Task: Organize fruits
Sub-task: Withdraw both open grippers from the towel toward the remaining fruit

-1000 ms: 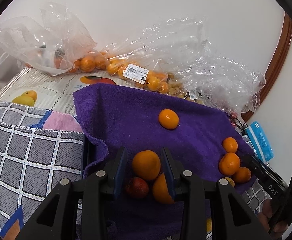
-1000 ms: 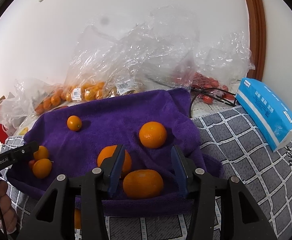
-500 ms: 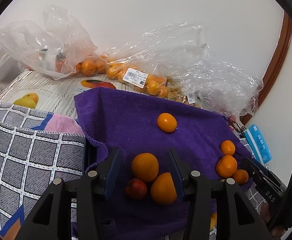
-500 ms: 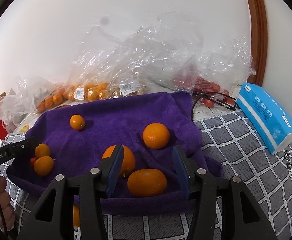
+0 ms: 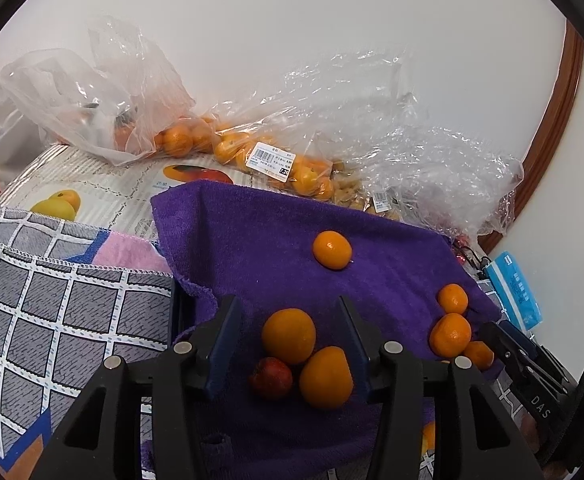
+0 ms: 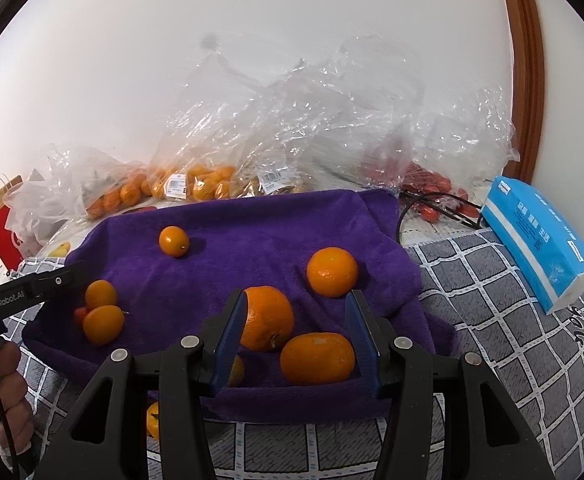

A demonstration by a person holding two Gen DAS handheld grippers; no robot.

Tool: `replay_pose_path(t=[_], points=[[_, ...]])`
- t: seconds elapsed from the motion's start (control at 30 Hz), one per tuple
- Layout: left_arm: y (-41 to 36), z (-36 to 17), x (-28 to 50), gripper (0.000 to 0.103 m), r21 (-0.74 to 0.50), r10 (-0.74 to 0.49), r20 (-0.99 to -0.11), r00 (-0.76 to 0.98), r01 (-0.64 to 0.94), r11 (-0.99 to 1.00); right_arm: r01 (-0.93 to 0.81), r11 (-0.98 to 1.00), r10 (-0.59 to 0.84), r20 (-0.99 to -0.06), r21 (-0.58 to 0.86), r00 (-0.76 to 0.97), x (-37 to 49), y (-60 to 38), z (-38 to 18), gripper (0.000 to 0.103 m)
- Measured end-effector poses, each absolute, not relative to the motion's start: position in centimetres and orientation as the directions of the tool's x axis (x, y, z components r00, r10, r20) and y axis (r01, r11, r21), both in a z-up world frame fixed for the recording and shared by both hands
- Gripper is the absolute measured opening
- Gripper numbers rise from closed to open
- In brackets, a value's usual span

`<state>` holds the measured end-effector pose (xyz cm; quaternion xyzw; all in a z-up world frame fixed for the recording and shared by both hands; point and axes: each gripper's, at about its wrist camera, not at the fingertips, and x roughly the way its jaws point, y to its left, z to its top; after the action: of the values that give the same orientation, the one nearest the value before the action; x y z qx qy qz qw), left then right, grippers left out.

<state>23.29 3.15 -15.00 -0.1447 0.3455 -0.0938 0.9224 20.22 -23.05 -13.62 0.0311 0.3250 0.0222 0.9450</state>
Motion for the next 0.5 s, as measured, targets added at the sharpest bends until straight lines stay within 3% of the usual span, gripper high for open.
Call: replay_pose_path(t=[0.5], points=[[3.30,-14.93,23.05,0.049,-0.328,-0.266,-0.605,0.750,0.069,0.942,-0.037,0.996,0.076,-0.602,0.076,0.795,19.93,-22.72,-13.43,0.051]])
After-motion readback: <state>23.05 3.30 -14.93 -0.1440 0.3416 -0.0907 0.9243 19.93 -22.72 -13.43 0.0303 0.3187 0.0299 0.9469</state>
